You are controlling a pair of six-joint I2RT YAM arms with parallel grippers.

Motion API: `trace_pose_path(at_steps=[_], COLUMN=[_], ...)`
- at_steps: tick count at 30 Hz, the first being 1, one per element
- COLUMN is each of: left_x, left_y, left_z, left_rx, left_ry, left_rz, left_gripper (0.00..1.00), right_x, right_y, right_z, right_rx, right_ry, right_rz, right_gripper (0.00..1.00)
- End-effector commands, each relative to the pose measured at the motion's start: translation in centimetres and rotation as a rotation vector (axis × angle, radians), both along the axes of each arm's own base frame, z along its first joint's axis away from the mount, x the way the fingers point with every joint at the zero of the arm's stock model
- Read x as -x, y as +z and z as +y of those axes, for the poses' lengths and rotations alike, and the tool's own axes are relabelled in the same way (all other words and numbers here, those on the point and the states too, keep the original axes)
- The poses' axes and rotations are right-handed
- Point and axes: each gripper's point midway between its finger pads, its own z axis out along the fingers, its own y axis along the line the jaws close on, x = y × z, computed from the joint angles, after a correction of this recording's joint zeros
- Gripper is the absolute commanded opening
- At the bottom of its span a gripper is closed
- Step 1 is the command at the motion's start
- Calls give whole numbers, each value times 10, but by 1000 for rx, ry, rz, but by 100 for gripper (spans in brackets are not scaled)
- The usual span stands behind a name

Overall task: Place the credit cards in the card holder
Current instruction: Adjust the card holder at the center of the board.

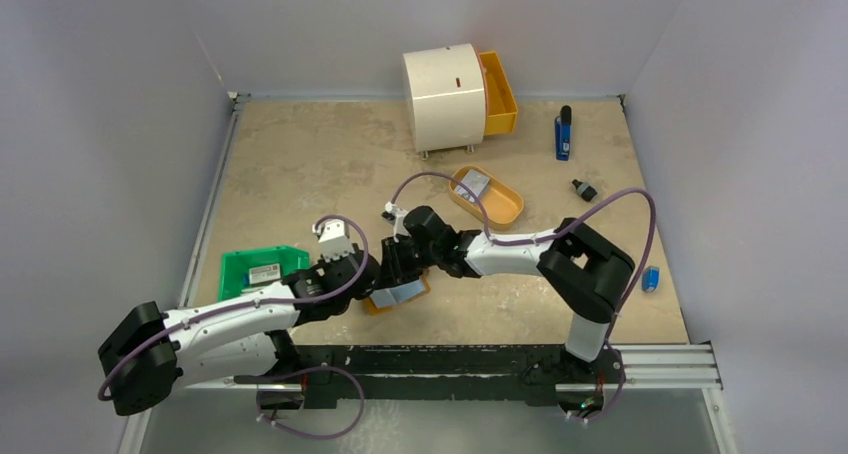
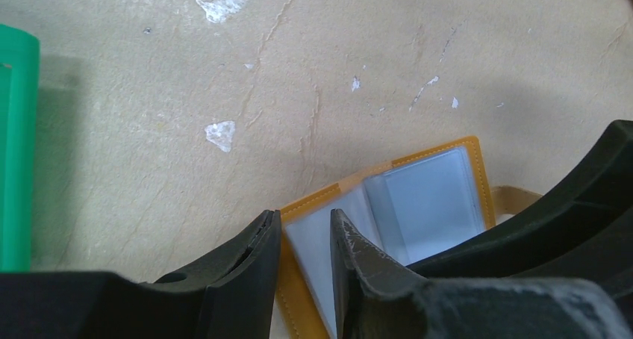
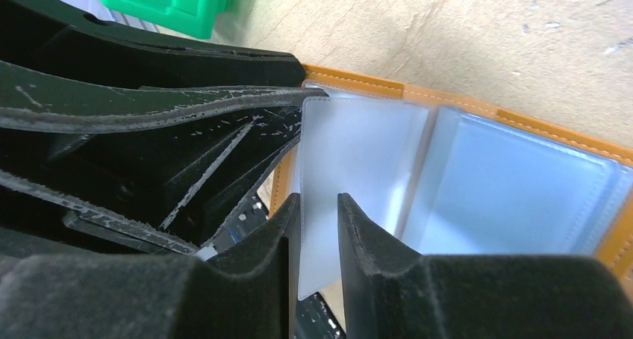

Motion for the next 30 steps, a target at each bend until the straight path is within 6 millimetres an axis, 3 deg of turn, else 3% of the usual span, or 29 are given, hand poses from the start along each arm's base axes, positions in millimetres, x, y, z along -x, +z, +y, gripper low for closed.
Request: trace_pose_path(at_steps=[1,8,20,30], left_x=[-7,-8,-6,2], left_y=[22,34,46,1], left_z=[1,8,7,-36], left_rx=[38,70,142,233], left_ry=[49,90,102,-24], left_rz=[-53,-84,-105,11], left_gripper=[31,40,41,29], right_x=[6,20,21,21], right_y=[15,6,-18,-22], right_z=[15,20,12,-2], right_rx=[-36,-11,48,64], right_ry=[74,136,120,66], right_rz=[-31,-36,-22,-21], right_gripper=[28,38,43,43])
